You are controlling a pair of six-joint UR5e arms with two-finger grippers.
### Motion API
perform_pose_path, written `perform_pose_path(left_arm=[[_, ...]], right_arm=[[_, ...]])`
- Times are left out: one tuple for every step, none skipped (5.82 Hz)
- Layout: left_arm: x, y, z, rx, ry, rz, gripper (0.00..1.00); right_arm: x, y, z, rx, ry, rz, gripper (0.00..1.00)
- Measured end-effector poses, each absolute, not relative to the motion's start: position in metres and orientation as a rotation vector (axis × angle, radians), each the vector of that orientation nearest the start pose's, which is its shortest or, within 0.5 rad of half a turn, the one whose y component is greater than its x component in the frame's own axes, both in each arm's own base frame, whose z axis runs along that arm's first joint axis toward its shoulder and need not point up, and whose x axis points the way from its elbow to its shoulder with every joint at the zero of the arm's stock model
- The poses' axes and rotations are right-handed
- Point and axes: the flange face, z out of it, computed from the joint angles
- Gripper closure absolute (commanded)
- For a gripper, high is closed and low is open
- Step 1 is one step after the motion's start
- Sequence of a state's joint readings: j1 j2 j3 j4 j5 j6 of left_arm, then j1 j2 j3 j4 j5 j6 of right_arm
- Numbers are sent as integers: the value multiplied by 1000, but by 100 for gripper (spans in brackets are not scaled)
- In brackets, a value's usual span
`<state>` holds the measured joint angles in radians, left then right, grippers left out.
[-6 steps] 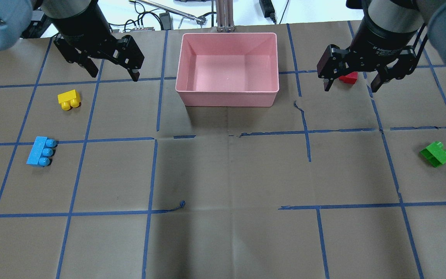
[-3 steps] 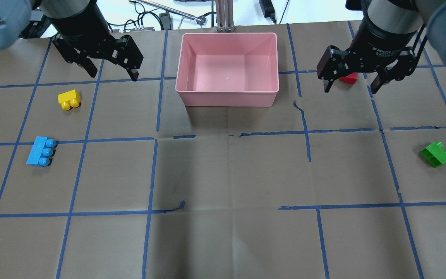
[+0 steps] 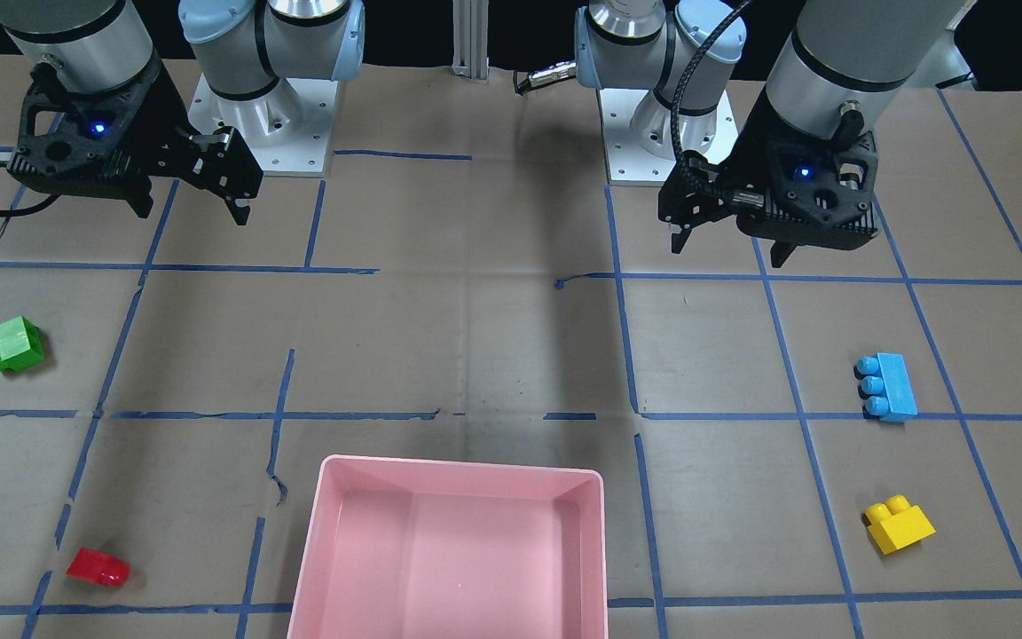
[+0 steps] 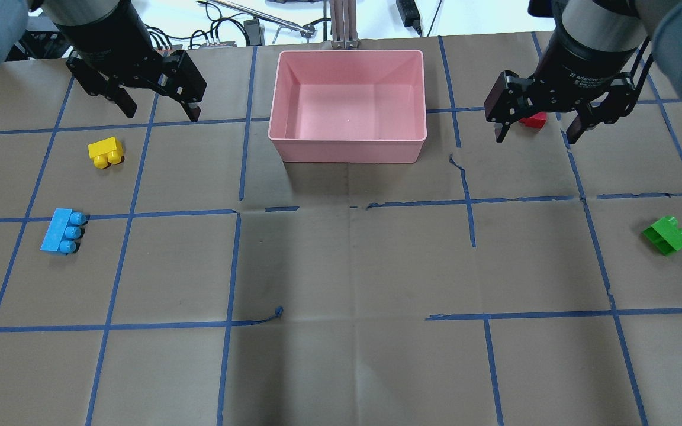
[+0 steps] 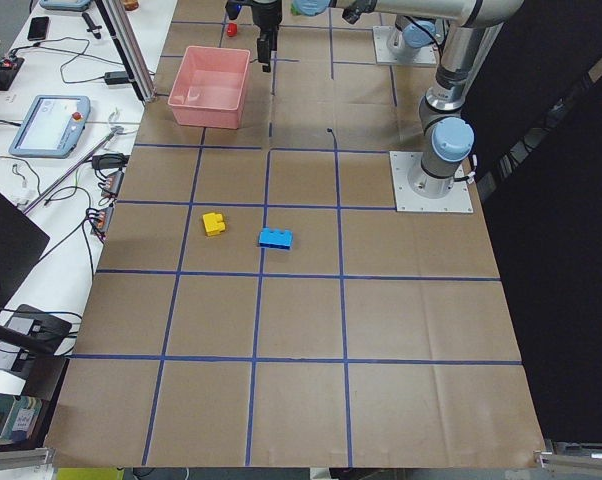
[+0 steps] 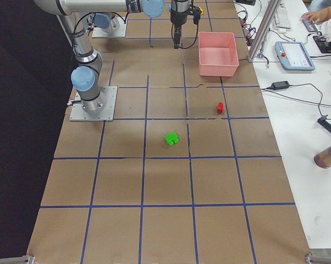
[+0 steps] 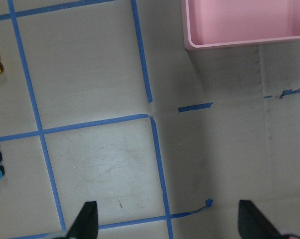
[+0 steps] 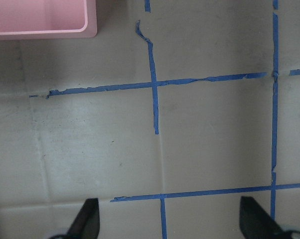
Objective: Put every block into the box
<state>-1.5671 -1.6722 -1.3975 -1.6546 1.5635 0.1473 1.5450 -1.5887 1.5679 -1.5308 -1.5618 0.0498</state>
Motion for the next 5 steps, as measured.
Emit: perform_pose_path(left_arm=[[-130, -532, 514, 219, 3142, 18, 0], [-124, -532, 516, 205, 3147, 12, 0], [-113, -537, 513, 183, 3155, 19, 0], [-104, -549, 503, 165, 3158, 40, 0], [-87, -563, 486, 128, 3159, 81, 0]], right_arm=[[116, -486, 493, 107, 3150, 42, 0], [105, -487, 492, 79, 3200, 55, 0], [86, -490, 493, 38, 3238, 66, 0], [55, -494, 492, -37, 3244, 83, 0], [12, -498, 490, -139, 3233, 103, 0]])
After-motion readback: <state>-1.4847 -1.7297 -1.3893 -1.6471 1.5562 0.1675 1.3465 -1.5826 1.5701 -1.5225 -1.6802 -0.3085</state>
